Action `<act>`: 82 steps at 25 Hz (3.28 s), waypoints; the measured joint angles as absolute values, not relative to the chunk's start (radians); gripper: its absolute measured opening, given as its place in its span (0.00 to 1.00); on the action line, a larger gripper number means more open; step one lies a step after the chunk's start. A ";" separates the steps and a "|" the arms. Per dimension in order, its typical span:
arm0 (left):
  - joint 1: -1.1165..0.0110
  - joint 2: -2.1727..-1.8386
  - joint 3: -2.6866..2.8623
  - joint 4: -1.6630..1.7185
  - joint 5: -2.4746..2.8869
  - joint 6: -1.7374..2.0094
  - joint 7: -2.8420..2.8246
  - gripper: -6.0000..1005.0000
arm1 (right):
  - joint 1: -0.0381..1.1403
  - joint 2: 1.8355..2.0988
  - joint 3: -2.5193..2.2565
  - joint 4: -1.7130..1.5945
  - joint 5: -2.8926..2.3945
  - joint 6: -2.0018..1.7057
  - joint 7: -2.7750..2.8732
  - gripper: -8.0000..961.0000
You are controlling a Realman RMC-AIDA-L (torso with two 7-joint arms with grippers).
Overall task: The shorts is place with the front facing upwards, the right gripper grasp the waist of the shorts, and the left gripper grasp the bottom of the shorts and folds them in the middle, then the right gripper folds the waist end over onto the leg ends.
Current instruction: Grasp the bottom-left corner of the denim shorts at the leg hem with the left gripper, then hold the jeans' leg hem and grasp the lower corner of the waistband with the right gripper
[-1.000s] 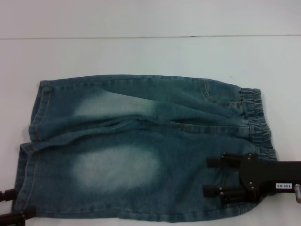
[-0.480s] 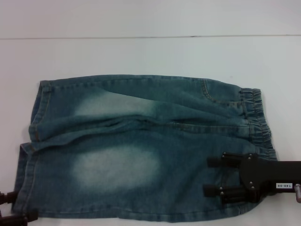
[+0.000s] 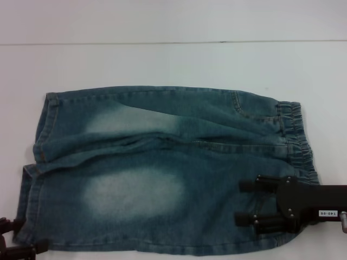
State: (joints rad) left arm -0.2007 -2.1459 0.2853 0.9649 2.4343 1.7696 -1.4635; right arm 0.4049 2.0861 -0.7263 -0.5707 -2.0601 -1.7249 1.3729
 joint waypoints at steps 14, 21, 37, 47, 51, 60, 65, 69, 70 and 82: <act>-0.218 -2.141 0.290 0.965 2.466 1.782 -1.489 0.93 | 0.405 2.086 -0.728 -0.571 -2.060 -1.726 1.373 0.98; -0.223 -2.141 0.290 0.965 2.479 1.775 -1.499 0.92 | 0.405 2.086 -0.727 -0.571 -2.060 -1.726 1.373 0.98; -0.253 -2.129 0.312 0.954 2.482 1.829 -1.492 0.91 | 0.405 2.086 -0.727 -0.571 -2.060 -1.724 1.373 0.98; -0.267 -2.131 0.316 0.963 2.481 1.817 -1.484 0.55 | 0.396 2.085 -0.712 -0.578 -2.055 -1.738 1.373 0.98; -0.273 -2.133 0.308 0.960 2.472 1.812 -1.479 0.26 | 0.396 2.085 -0.695 -0.579 -2.055 -1.752 1.370 0.98; -0.284 -2.142 0.314 0.963 2.460 1.815 -1.480 0.04 | 0.373 2.067 -0.615 -0.581 -2.054 -1.808 1.380 0.98; -0.287 -2.143 0.312 0.963 2.460 1.813 -1.479 0.04 | 0.283 2.012 -0.424 -0.570 -2.056 -1.863 1.410 0.98; -0.294 -2.145 0.310 0.963 2.460 1.814 -1.479 0.04 | 0.236 2.001 -0.395 -0.571 -2.060 -1.867 1.412 0.98; -0.295 -2.146 0.309 0.963 2.458 1.815 -1.479 0.04 | 0.209 2.000 -0.392 -0.570 -2.063 -1.862 1.409 0.98; -0.306 -2.146 0.313 0.963 2.432 1.818 -1.483 0.04 | 0.185 2.015 -0.389 -0.557 -2.115 -1.752 1.413 0.98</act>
State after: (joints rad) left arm -0.3058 -2.1457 0.3132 0.9634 2.4324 1.8180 -1.4827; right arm 0.1852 2.0149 -0.3891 -0.5573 -2.1151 -1.7520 1.4127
